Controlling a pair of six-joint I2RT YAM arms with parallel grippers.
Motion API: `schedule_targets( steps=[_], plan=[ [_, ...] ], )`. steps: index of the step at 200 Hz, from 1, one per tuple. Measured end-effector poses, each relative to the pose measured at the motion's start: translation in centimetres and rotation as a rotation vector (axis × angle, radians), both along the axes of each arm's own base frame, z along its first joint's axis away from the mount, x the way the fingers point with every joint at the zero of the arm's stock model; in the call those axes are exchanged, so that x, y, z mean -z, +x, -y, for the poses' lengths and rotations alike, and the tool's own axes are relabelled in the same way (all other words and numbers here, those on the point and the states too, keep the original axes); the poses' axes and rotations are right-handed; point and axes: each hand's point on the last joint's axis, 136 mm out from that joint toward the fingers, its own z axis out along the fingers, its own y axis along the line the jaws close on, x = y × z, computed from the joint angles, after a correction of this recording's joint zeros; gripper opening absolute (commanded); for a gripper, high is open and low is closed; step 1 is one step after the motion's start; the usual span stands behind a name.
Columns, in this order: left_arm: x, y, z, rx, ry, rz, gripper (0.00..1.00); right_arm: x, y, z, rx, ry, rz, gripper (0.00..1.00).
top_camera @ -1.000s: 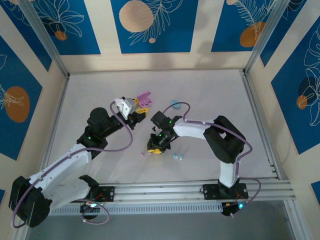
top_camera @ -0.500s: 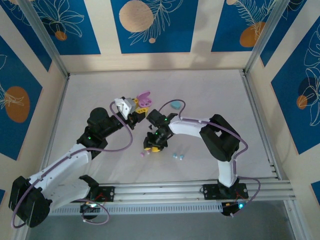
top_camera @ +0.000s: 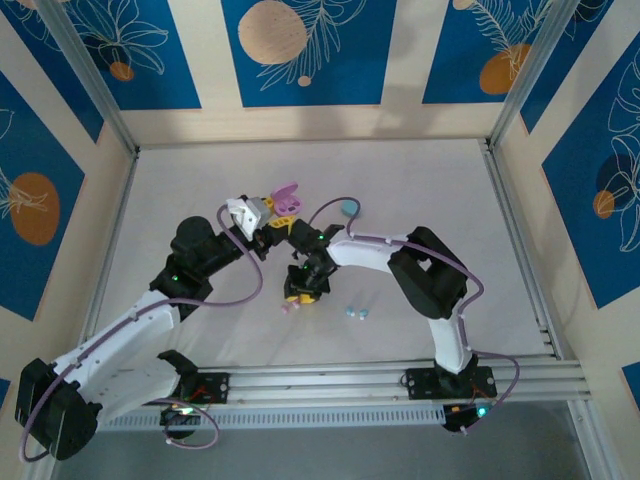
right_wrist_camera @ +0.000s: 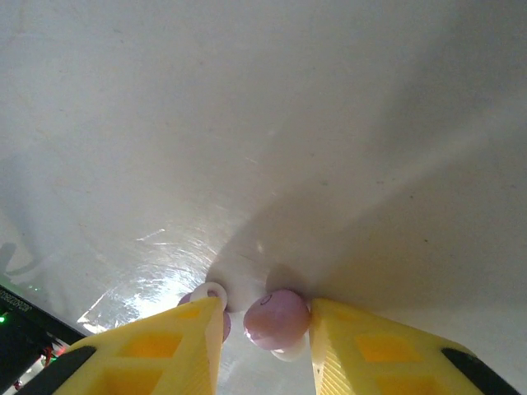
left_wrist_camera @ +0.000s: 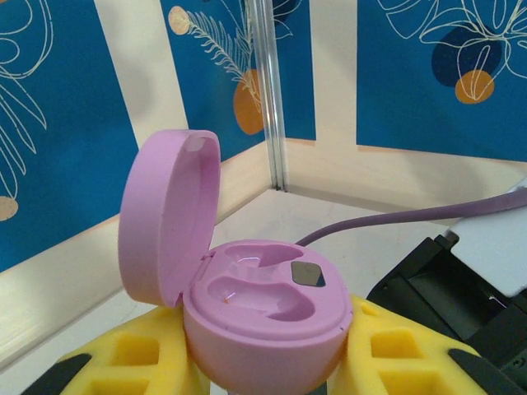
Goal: Insert wireless bluetooth earbuds into charging case
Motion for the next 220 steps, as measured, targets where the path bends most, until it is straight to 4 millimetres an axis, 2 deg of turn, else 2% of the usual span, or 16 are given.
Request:
schedule_targets(
  steps=[149,174,220],
  plan=[
    [0.1,0.0,-0.3,-0.013,0.004,-0.005,0.26,0.4,-0.1,0.1,-0.084,-0.113,0.051,0.22],
    [-0.2,-0.1,-0.4,-0.015,-0.001,0.001,0.26,0.4,-0.1,0.7,-0.103,-0.134,0.063,0.22],
    [-0.2,-0.1,-0.4,-0.015,0.000,0.001,0.26,-0.2,-0.1,3.2,-0.152,-0.184,0.079,0.22]
  ],
)
